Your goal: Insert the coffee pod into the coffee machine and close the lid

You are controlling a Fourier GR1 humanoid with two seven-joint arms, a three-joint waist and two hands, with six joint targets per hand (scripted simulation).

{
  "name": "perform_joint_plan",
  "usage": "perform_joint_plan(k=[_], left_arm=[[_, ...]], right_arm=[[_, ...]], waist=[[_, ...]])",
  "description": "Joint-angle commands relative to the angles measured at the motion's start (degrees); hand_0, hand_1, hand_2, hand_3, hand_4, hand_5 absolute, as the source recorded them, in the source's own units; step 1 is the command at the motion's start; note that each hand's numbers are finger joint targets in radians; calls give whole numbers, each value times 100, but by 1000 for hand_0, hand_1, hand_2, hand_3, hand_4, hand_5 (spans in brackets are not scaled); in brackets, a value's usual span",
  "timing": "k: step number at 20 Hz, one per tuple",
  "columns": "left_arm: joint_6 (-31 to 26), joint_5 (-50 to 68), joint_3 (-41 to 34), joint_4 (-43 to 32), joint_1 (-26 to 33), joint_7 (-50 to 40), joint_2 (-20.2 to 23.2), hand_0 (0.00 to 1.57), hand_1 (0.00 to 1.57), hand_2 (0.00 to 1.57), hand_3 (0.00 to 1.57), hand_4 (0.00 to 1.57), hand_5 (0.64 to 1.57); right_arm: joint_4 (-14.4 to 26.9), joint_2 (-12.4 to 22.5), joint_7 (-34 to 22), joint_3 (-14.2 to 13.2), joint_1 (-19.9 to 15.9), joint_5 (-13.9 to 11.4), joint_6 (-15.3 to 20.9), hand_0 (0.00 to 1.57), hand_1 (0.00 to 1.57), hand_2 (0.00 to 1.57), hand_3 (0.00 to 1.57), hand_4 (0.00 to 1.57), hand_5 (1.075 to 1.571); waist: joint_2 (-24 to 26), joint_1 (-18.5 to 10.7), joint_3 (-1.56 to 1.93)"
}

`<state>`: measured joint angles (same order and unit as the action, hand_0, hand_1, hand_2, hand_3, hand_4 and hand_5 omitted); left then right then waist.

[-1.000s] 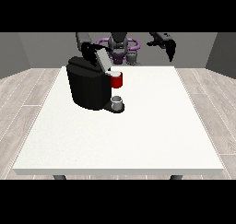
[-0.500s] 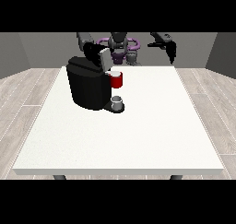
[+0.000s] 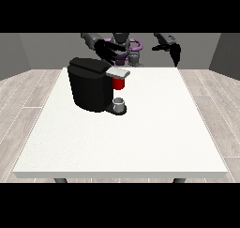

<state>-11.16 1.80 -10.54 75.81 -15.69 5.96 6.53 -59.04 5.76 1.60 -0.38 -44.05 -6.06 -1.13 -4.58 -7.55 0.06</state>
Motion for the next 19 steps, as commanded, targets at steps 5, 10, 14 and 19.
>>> perform_joint_plan(k=[5,10,14,19], left_arm=[[-259,192,51,324,-43,-79,193,0,0,0,0,0,1571],[36,-50,132,6,288,460,-60,0,0,0,0,185,1571],[-38,96,39,-125,409,395,-37,0,0,0,0,245,1571],[230,-72,16,-369,876,863,-222,0,0,0,0,192,1571]], right_arm=[[311,231,20,-235,-426,-63,-152,0,0,0,0,73,1571],[-106,-318,33,75,-260,113,-417,0,0,0,0,132,1571],[-584,-567,586,748,899,584,-261,0,0,0,0,275,1571],[-1006,-573,853,1311,2252,1109,230,0,0,0,0,157,1571]], waist=[[71,-214,-5],[360,147,-7],[825,421,-6],[1109,797,-7]])
